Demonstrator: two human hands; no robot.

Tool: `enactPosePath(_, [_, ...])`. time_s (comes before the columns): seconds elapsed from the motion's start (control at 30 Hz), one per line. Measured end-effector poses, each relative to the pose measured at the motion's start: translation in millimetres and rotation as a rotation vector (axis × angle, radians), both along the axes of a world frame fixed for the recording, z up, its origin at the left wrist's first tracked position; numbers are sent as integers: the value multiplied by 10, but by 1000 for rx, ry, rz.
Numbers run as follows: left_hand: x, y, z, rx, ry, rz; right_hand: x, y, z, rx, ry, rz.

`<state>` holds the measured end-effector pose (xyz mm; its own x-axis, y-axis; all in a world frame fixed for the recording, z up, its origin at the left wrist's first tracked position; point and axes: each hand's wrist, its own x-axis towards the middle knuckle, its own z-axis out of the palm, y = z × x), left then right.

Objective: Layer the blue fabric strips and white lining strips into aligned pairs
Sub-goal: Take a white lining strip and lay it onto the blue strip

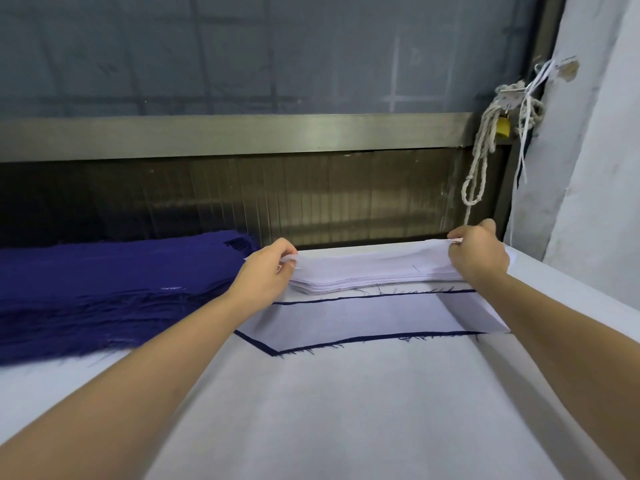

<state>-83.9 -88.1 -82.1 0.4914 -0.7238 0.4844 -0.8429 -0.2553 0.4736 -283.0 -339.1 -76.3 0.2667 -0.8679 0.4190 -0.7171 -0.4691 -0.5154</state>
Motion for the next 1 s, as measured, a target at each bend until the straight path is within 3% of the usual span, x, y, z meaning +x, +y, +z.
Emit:
enactPosePath(0.33, [-7,-74,-63,23,-23,-28,57,-12,123,-13,-294,-59])
enactPosePath(1.0, [-10,-125,-111,39,34,-86,2,-188,122,11,-432,-140])
